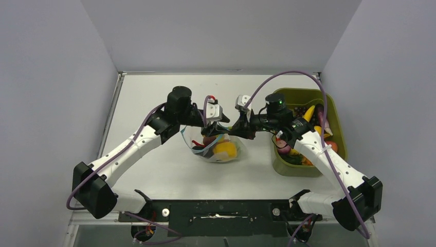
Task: Place the food in the zip-top bag and seal the zipper
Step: Zip the zipper food storage bag at the center of the board.
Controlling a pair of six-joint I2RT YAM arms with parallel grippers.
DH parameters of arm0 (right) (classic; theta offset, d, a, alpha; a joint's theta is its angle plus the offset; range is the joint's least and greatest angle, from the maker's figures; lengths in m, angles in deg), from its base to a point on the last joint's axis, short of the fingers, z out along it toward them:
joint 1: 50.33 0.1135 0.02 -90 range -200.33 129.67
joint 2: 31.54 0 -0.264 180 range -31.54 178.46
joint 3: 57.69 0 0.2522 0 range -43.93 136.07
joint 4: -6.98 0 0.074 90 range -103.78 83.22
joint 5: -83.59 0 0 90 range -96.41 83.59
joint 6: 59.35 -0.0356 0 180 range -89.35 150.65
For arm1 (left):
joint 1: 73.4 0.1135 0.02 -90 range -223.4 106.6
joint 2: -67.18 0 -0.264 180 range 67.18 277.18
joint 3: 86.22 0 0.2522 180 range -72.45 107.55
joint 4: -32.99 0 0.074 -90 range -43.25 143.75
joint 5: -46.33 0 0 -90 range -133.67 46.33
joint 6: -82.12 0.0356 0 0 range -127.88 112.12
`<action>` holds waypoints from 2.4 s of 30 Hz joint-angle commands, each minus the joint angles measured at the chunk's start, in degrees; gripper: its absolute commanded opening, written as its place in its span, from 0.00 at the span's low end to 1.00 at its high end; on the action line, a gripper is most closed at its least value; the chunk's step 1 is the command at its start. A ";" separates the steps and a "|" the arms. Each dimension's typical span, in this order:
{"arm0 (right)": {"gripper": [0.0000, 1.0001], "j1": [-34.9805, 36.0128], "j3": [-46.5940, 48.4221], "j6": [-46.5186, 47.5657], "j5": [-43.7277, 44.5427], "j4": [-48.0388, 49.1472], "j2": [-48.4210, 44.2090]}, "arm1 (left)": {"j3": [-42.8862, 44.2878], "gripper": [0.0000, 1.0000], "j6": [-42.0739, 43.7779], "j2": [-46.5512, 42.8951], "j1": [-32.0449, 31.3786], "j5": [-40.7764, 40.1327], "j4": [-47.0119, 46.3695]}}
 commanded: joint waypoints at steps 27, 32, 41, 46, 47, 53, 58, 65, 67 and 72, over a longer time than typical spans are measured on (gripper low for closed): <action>0.00 0.38 -0.91 0.89 -0.28 5.08 -2.75 | 0.21 0.00 0.85 -3.79 -1.29 -8.58 1.82; 0.00 0.22 -1.08 1.59 -0.17 5.06 -2.49 | 0.98 0.03 0.05 -4.45 -1.21 -10.35 5.09; 0.00 0.16 -1.27 2.45 -0.98 5.41 -2.62 | 0.74 0.10 -0.13 -6.04 -1.17 -12.44 8.13; 0.00 0.13 -1.18 2.89 -1.14 5.00 -2.66 | 1.29 0.16 0.50 -6.47 -1.11 -14.82 10.65; 0.00 0.14 -1.18 3.00 -1.10 4.91 -2.66 | 1.54 0.17 0.70 -6.51 -1.16 -15.21 11.22; 0.00 0.11 -1.31 3.38 -1.56 5.13 -2.57 | 2.76 0.22 0.77 -6.71 -1.16 -16.42 12.76; 0.00 0.21 -1.77 2.89 -2.92 6.60 -2.42 | 0.72 0.37 -2.69 -8.35 -1.21 -11.43 4.85; 0.00 0.21 -1.97 2.44 -3.21 7.33 -2.05 | -0.91 0.39 -5.14 -7.17 -1.62 -7.88 -2.38; 0.00 0.30 -2.10 2.27 -3.20 7.64 -2.19 | -0.43 0.39 -4.23 -6.19 -1.72 -7.48 -1.55; 0.00 0.30 -2.53 2.07 -3.12 8.04 -2.48 | 0.51 0.39 -2.63 -4.33 -2.32 -6.37 0.76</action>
